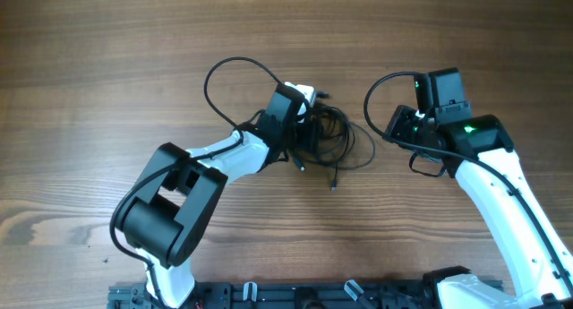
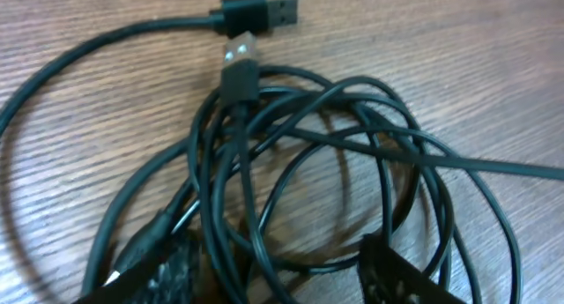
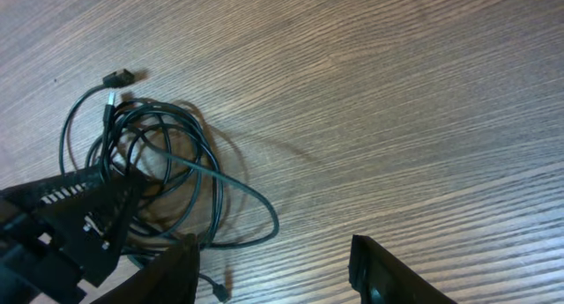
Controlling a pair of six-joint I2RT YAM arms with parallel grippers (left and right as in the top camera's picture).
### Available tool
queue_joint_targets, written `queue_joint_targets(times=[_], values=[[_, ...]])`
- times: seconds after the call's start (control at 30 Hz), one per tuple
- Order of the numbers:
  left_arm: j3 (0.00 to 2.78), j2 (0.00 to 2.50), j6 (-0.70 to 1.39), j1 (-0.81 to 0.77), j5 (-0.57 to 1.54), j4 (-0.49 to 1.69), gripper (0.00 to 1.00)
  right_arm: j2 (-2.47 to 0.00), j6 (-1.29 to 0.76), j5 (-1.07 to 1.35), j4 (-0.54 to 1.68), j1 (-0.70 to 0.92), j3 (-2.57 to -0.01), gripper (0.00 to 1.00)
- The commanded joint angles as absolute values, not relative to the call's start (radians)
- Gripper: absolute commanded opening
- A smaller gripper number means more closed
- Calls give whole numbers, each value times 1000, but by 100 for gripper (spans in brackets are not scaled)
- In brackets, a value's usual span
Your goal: Untangle cables
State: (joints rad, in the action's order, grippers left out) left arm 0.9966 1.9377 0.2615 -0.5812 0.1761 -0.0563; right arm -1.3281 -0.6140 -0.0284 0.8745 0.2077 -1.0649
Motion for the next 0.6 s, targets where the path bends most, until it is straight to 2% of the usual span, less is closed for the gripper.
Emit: queue_joint_targets(times=[0.0, 0.03, 0.1, 0.13, 0.2, 0.3, 0.57], values=[[997, 1983, 242, -614, 162, -45, 44, -1305, -628, -52, 875, 208, -1087, 57], [997, 1983, 242, -618, 162, -45, 38, -1305, -628, -52, 875, 208, -1087, 57], [997, 1983, 242, -627, 162, -44, 13, -1305, -628, -52, 875, 208, -1087, 57], [997, 1983, 243, -628, 162, -44, 4, -1305, -628, -52, 875, 208, -1087, 57], [997, 1977, 242, -627, 162, -43, 4, -1305, -628, -52, 874, 208, -1087, 57], [997, 1936, 243, -618, 163, -42, 4, -1305, -620, -44, 860, 208, -1087, 64], [997, 1704, 299, -614, 193, 29, 4, -1330, -365, 218, 678, 208, -1087, 65]])
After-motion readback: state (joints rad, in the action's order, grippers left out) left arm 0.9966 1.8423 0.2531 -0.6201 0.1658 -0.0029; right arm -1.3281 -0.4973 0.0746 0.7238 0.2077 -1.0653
